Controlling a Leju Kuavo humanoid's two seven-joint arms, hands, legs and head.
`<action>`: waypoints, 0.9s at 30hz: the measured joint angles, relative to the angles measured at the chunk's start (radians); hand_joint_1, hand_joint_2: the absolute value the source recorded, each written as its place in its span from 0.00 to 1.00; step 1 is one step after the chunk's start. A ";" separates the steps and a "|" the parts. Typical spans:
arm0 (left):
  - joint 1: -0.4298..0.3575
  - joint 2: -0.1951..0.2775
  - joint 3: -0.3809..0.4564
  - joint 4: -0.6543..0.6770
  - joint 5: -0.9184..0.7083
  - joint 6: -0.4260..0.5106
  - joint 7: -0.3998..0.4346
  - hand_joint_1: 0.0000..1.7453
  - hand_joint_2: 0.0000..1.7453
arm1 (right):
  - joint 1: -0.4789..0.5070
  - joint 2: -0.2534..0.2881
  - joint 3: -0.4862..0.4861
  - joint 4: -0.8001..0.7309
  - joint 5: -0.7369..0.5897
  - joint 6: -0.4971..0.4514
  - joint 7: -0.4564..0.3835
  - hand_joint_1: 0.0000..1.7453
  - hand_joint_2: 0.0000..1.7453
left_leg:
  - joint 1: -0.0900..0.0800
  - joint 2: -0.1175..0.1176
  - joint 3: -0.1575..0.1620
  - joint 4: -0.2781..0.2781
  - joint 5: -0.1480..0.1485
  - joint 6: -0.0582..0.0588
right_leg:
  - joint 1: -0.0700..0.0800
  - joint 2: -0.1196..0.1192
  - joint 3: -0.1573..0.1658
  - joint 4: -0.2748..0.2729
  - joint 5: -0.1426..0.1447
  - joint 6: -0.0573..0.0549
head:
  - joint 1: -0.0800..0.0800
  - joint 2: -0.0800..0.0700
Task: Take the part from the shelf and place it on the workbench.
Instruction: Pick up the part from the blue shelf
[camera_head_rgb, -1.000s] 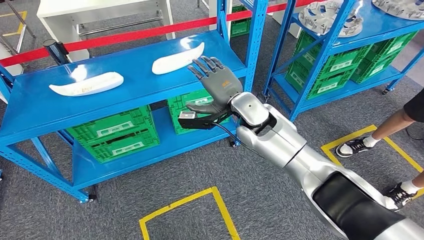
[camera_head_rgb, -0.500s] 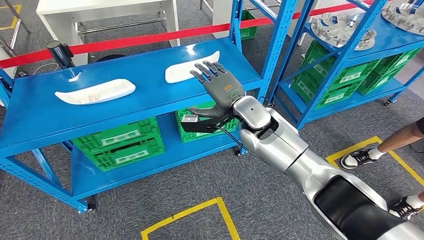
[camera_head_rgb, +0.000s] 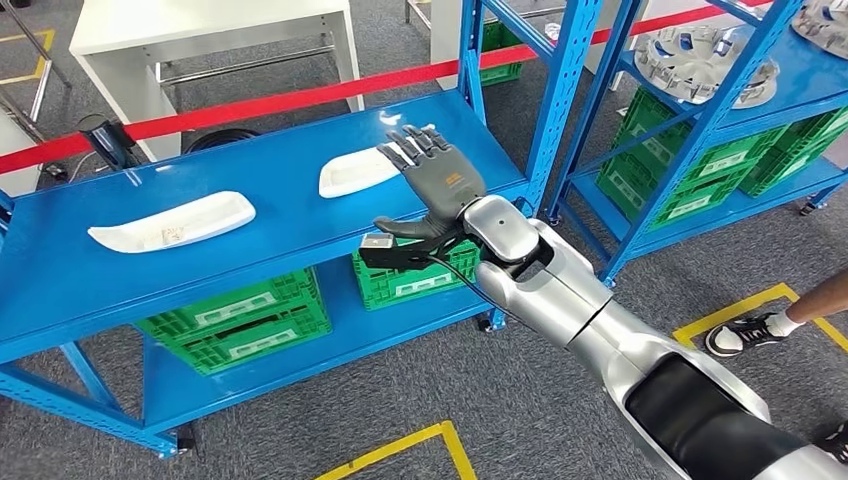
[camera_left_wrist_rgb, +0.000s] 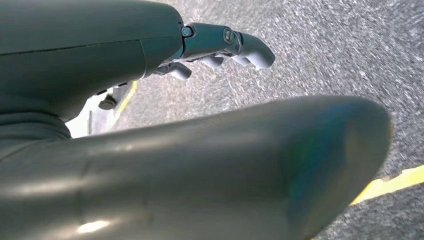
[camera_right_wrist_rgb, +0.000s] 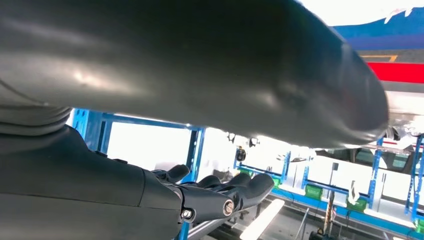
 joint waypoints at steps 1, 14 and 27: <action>0.001 0.000 0.001 0.000 0.000 0.001 0.001 0.00 0.00 | 0.004 0.005 0.000 0.001 0.001 -0.001 -0.001 0.00 0.00 | 0.000 0.001 -0.015 -0.006 -0.005 0.000 | 0.000 0.001 0.015 0.000 -0.012 0.001 | 0.000 0.000; -0.007 -0.001 0.004 0.001 -0.007 0.000 0.008 0.00 0.00 | 0.043 0.065 -0.019 0.015 0.009 -0.026 -0.011 0.00 0.00 | 0.003 0.003 0.070 -0.277 0.187 0.055 | -0.004 -0.007 -0.086 0.269 -0.131 0.055 | 0.002 0.000; -0.020 -0.002 0.005 0.001 -0.017 -0.003 0.015 0.00 0.00 | 0.078 0.082 -0.046 0.016 0.010 -0.026 -0.026 0.00 0.00 | 0.000 0.002 0.101 -0.174 0.109 0.003 | -0.004 -0.009 -0.026 -0.003 0.024 0.000 | 0.001 0.000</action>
